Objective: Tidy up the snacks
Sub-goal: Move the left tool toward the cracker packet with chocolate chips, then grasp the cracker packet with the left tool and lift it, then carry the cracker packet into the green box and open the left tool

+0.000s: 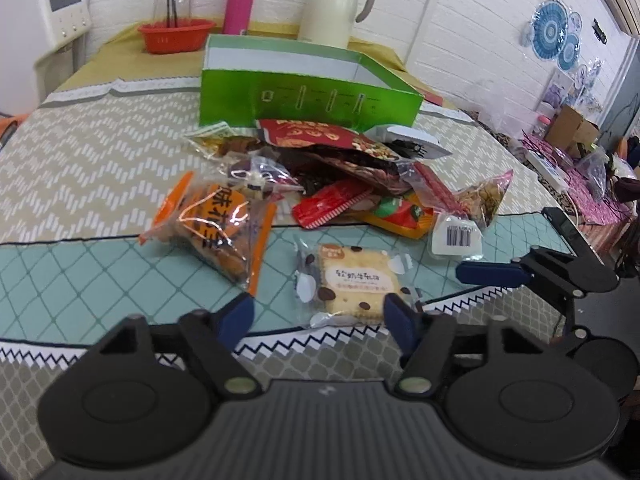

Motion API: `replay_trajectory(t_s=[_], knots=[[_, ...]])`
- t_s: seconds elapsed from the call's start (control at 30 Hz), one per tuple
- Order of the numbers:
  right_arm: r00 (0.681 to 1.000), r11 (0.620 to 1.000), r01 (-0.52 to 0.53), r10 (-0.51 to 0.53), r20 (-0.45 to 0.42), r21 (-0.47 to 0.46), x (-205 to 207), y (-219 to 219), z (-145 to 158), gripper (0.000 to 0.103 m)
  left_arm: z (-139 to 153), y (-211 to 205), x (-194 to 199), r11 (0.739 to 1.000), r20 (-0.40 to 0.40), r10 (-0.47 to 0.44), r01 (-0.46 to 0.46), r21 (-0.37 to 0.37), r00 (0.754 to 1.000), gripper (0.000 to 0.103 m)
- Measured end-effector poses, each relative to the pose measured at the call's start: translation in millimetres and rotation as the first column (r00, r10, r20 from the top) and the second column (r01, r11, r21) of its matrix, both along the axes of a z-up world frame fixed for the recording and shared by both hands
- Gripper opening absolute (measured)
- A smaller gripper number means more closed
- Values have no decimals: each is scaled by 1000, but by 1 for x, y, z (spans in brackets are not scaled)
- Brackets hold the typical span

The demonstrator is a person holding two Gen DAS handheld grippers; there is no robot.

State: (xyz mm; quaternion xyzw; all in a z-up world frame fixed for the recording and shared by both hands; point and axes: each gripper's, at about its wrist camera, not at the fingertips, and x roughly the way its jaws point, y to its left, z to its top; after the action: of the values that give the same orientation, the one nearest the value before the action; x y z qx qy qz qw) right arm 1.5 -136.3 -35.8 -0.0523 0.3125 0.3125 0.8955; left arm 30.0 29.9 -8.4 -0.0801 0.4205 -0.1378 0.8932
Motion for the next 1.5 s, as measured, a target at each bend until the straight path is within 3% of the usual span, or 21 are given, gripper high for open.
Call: replay_trajectory(t_s=[0.2, 0.23, 0.27, 0.3, 0.33, 0.37, 0.43, 0.6, 0.63, 0.73, 0.97, 1.1, 1.4, 1.5], knots=[[1000, 1000, 8, -8, 28, 3, 7, 8, -3, 103, -5, 2, 9, 999, 4, -21, 21, -23, 1000, 52], [1000, 1000, 1, -1, 30, -2, 7, 9, -4, 103, -4, 2, 10, 999, 9, -29, 29, -24, 1000, 48], [999, 1000, -6, 7, 40, -12, 8, 11, -6, 103, -5, -1, 11, 999, 17, -46, 46, -17, 999, 36], [998, 1000, -9, 11, 68, -28, 8, 15, -8, 100, -6, -3, 12, 998, 27, -56, 56, -14, 998, 34], [995, 999, -17, 21, 93, -41, 7, 17, -9, 89, -6, -6, 13, 999, 56, -54, 53, 4, 997, 32], [995, 999, -15, 19, 99, -35, 7, 18, -9, 87, -4, -9, 12, 998, 64, -60, 59, 12, 996, 26], [994, 999, -26, 29, 105, -24, 7, 18, -8, 66, 0, -13, 11, 998, 76, -64, 62, 28, 995, 22], [994, 999, -33, 35, 105, -19, 1, 17, -3, 59, 6, -16, 5, 997, 90, -76, 73, 39, 993, 21], [994, 999, -35, 36, 107, -12, 0, 16, -2, 50, 8, -15, 3, 997, 96, -77, 74, 28, 992, 20], [991, 999, -38, 37, 126, 6, -5, 13, 7, 43, 18, -15, -3, 997, 129, -78, 77, 16, 989, 20], [972, 999, -37, 37, 233, -3, -5, 12, 37, 38, 49, -16, 5, 996, 229, -91, 92, 4, 969, 20], [951, 999, -39, 41, 306, -12, 10, 10, 58, 36, 74, -20, 23, 995, 309, -95, 96, 11, 946, 20], [901, 998, 14, 13, 434, -57, 86, 9, 89, 35, 104, -19, 105, 995, 380, -73, 92, -31, 922, 20], [901, 998, 24, 4, 434, -58, 113, 9, 91, 35, 104, -19, 136, 996, 365, -58, 79, -44, 929, 20]])
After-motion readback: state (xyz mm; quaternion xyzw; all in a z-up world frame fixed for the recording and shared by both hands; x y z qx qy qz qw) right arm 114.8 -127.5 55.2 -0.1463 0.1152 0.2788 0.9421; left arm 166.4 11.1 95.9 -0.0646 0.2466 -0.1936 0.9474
